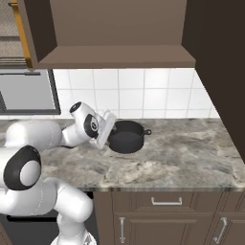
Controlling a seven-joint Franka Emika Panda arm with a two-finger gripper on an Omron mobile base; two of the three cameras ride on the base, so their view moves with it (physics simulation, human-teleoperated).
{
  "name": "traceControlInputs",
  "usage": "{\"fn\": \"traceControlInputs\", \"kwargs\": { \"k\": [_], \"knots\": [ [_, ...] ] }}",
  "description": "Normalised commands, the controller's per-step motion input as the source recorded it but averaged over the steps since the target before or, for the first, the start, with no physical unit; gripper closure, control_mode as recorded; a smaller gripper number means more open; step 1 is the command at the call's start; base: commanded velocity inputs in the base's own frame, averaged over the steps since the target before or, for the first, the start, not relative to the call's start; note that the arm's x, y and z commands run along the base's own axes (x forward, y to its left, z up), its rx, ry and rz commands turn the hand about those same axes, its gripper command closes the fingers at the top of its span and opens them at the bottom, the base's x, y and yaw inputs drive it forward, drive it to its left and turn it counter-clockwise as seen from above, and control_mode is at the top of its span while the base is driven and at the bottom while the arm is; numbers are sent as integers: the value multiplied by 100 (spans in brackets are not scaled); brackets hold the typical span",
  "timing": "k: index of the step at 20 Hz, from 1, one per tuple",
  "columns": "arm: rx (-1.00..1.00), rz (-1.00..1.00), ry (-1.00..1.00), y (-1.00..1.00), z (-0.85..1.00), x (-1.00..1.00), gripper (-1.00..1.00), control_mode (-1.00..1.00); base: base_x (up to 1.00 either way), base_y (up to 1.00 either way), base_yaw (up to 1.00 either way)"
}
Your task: Pick the kettle from the cabinet and place it on a stove burner. Then pick the pot from the counter and place it on another stove burner. Finally, turn both burners on.
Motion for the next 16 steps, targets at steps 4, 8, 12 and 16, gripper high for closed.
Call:
{"fn": "traceControlInputs", "kwargs": {
  "k": [4, 8, 12, 16],
  "knots": [
    [2, -7, -4, 0, -28, 23, -100, -100, 0, 0, 0],
    [3, -8, -3, 0, -26, 6, -100, -100, 0, 0, 0],
    [3, -9, -3, 0, -26, 7, -100, -100, 0, 0, 0],
    [3, -9, -3, 0, -28, 4, -100, -100, 0, 0, 0]
  ]
}}
